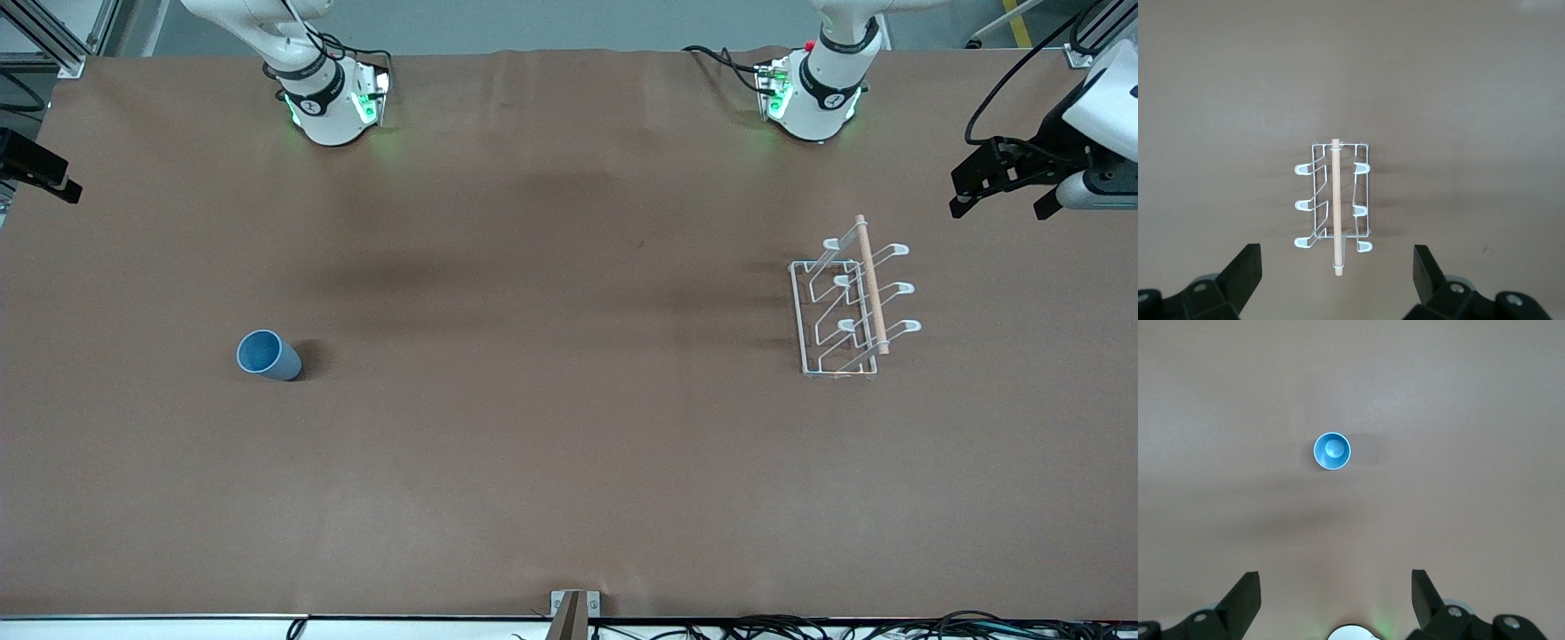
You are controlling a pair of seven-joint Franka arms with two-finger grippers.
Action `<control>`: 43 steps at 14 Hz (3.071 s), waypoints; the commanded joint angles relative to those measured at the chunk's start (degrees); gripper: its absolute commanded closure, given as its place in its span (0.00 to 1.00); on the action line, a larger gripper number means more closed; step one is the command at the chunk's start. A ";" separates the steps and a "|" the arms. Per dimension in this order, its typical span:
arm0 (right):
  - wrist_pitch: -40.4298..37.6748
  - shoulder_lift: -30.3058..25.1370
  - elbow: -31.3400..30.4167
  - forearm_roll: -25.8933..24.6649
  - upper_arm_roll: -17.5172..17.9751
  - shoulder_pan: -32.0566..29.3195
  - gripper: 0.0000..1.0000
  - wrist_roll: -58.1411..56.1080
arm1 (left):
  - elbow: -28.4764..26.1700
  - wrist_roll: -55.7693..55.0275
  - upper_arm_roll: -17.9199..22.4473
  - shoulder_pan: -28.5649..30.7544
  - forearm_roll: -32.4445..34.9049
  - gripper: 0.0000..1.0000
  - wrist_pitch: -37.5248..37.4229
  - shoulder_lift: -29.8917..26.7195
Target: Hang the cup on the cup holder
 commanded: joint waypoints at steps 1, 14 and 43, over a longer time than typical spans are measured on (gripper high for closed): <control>0.30 -1.05 -2.03 0.63 0.16 0.09 0.02 -0.43 | 2.02 1.04 -0.04 0.33 0.27 0.00 -1.32 1.05; 51.09 4.91 -44.83 0.63 0.16 0.01 0.02 -0.95 | 1.58 1.30 0.84 0.33 -0.52 0.00 -1.59 1.05; 45.13 7.94 -39.12 10.54 3.41 5.00 0.98 -2.45 | 1.58 1.22 0.84 0.24 -0.52 0.00 -2.91 1.40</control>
